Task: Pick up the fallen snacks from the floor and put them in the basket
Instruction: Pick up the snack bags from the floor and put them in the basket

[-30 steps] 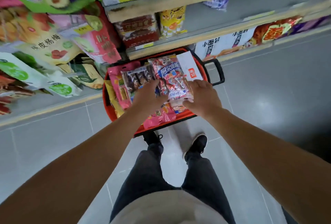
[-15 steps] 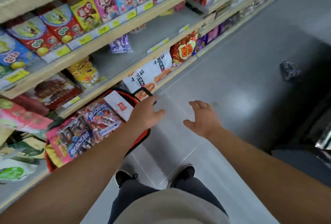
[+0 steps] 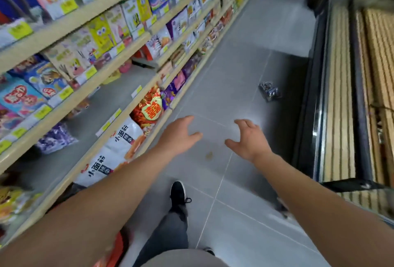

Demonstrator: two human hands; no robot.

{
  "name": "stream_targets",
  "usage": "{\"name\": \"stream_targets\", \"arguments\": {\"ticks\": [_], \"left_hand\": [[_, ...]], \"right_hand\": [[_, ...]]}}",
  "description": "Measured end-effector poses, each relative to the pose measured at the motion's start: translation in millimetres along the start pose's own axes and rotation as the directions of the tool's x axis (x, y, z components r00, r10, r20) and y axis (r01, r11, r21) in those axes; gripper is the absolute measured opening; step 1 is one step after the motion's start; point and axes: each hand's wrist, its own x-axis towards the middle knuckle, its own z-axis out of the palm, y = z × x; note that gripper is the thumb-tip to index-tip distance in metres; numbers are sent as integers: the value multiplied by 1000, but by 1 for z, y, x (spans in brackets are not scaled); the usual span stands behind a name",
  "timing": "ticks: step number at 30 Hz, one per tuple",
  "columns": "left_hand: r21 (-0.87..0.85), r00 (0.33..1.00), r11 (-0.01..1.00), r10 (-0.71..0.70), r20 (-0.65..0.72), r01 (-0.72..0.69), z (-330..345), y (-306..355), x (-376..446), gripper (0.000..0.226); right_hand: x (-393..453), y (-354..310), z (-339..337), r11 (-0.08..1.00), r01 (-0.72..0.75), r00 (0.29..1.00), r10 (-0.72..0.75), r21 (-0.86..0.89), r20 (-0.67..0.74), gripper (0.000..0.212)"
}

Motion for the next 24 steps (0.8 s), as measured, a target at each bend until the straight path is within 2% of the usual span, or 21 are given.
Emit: {"name": "stream_targets", "arguments": {"ticks": [7, 14, 19, 24], "left_hand": [[-2, 992, 992, 128, 22, -128, -36, 47, 169, 67], [0, 962, 965, 260, 81, -261, -73, 100, 307, 65], [1, 944, 951, 306, 125, -308, -70, 147, 394, 62], [-66, 942, 960, 281, 183, -273, -48, 195, 490, 65]], "right_hand": [[124, 15, -70, 986, -160, 980, 164, 45, -111, 75], [216, 27, -119, 926, -314, 926, 347, 209, -147, 76], [278, 63, -142, 871, -377, 884, 439, 314, -158, 75], [358, 116, -163, 860, -415, 866, 474, 297, -161, 74]]}}
